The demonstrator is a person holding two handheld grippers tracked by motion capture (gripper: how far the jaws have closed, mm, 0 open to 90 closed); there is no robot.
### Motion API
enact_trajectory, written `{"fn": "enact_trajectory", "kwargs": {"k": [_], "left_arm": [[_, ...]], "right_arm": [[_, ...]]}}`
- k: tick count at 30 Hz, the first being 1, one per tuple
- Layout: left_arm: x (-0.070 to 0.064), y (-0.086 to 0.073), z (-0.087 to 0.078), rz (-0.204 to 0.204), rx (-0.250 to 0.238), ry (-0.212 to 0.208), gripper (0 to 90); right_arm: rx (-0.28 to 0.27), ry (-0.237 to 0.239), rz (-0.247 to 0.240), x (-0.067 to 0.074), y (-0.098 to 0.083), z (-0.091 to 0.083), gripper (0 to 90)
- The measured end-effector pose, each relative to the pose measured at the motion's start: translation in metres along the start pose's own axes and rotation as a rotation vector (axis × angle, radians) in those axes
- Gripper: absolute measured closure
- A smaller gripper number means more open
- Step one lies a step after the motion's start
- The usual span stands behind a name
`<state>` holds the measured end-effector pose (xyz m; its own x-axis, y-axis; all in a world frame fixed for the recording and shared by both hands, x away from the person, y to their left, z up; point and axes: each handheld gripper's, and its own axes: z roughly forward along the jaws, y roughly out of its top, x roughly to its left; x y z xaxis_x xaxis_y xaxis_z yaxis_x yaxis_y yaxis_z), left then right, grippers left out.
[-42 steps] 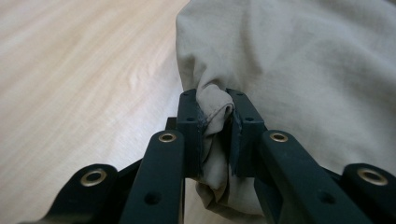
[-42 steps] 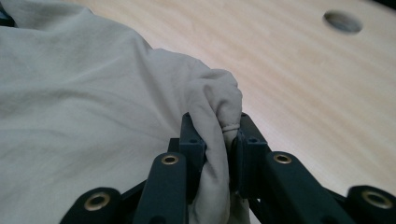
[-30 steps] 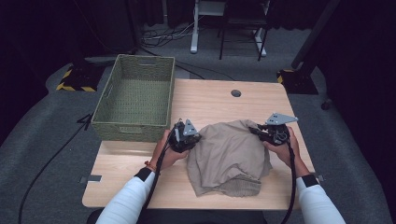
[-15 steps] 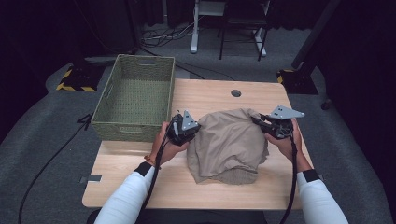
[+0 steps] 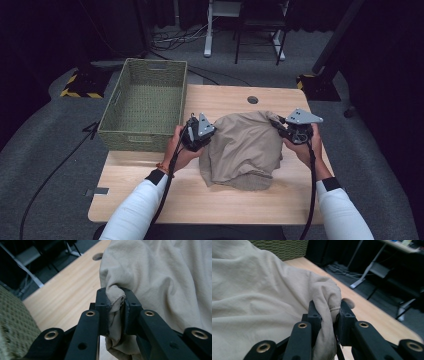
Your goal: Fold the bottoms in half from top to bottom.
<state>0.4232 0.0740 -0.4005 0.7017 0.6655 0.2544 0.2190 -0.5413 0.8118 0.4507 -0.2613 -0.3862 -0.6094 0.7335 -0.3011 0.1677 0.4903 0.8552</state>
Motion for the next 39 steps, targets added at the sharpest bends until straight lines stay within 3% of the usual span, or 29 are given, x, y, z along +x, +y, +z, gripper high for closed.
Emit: {"fn": "enact_trajectory", "kwargs": {"k": [6,10,13,15,19,20,21,23,24,26,27,30,34,37,39], "left_arm": [[-0.015,-0.012,-0.021,0.031,-0.083,0.058,77.9],[-0.043,-0.036,-0.038,0.118,-0.092,0.082,78.1],[-0.065,-0.06,-0.045,0.177,-0.076,0.072,78.1],[-0.076,-0.074,-0.046,0.199,-0.06,0.054,78.0],[-0.083,-0.088,-0.046,0.22,-0.026,0.008,77.4],[-0.081,-0.088,-0.046,0.199,-0.018,-0.012,77.0],[-0.077,-0.086,-0.045,0.179,-0.026,-0.021,76.6],[-0.066,-0.079,-0.042,0.111,-0.032,-0.057,76.5],[-0.061,-0.074,-0.04,0.097,-0.027,-0.066,76.2],[-0.049,-0.064,-0.033,0.059,-0.026,-0.064,75.9],[-0.044,-0.058,-0.03,0.031,-0.024,-0.067,75.9],[-0.038,-0.043,-0.026,0.031,-0.063,0.005,75.9],[-0.037,-0.034,-0.034,0.015,-0.12,0.062,75.4],[-0.039,-0.04,-0.041,0.009,-0.135,0.071,75.4],[-0.049,-0.051,-0.05,0.072,-0.153,0.092,75.9]], "right_arm": [[-0.107,-0.002,-0.04,0.009,0.0,-0.023,76.2],[-0.157,0.007,-0.119,0.033,-0.017,-0.046,76.8],[-0.157,0.006,-0.227,0.062,-0.041,-0.061,77.0],[-0.152,0.03,-0.24,0.076,-0.056,-0.066,77.1],[-0.091,0.073,-0.294,0.097,-0.082,-0.071,77.1],[-0.062,0.078,-0.316,0.099,-0.085,-0.07,77.1],[-0.056,0.066,-0.311,0.098,-0.085,-0.068,77.1],[-0.06,0.063,-0.262,0.09,-0.079,-0.065,77.2],[-0.056,0.056,-0.239,0.083,-0.072,-0.062,77.2],[-0.049,0.079,-0.154,0.064,-0.055,-0.054,77.2],[-0.043,0.066,-0.127,0.057,-0.048,-0.05,77.2],[-0.055,0.03,-0.067,0.037,-0.024,-0.037,77.1],[-0.122,-0.055,-0.127,0.038,-0.004,-0.041,77.1],[-0.175,-0.039,-0.137,0.045,-0.005,-0.052,76.9],[-0.197,-0.024,-0.19,0.054,-0.015,-0.061,76.9]]}}
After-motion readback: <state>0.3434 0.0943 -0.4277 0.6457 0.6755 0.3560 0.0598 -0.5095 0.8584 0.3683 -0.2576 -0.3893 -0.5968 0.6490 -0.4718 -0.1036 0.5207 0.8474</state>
